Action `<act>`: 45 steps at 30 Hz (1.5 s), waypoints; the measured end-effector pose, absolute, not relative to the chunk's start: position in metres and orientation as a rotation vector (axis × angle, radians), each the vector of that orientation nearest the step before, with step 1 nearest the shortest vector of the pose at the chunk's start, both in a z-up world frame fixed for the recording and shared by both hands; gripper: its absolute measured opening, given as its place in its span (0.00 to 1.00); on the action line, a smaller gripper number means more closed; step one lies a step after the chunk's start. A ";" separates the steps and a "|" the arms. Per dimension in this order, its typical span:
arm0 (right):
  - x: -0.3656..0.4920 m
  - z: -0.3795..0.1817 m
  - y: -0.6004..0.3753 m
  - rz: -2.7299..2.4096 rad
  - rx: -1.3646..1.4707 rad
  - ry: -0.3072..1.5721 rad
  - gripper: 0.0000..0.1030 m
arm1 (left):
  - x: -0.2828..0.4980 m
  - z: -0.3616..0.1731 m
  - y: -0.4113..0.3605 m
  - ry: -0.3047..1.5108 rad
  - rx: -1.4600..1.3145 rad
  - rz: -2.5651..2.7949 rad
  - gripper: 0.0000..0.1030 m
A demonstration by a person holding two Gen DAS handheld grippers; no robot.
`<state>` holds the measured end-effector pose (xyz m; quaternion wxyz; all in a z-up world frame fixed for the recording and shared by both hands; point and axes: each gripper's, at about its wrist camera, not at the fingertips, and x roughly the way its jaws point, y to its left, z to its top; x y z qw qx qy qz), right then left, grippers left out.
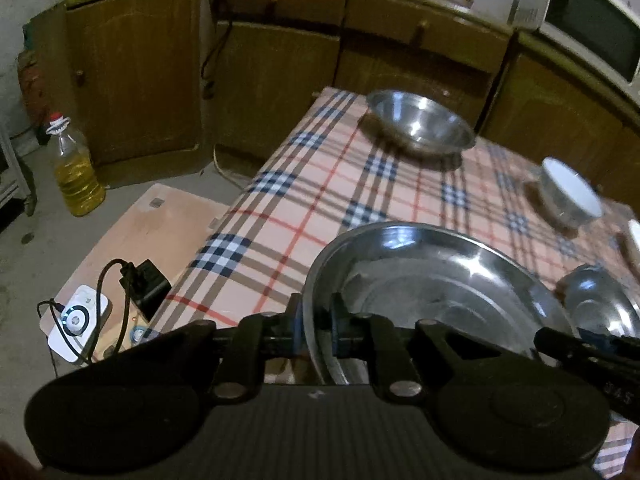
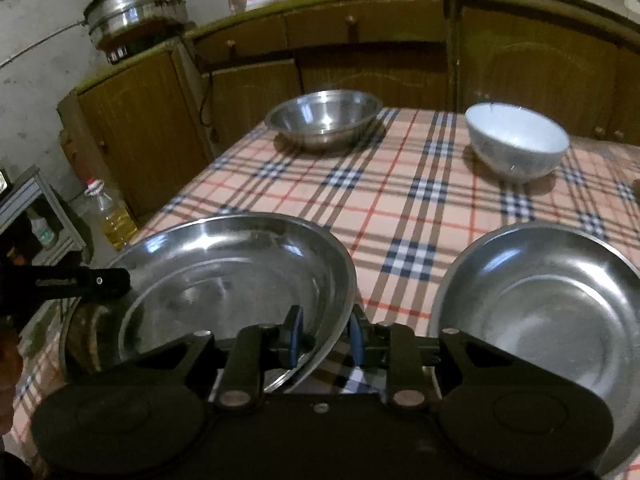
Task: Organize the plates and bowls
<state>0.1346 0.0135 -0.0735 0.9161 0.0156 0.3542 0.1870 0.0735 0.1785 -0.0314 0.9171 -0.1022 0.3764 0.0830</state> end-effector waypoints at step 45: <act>0.003 0.043 -0.082 0.354 0.181 0.376 0.31 | -0.027 0.069 0.097 0.541 -0.117 0.096 0.14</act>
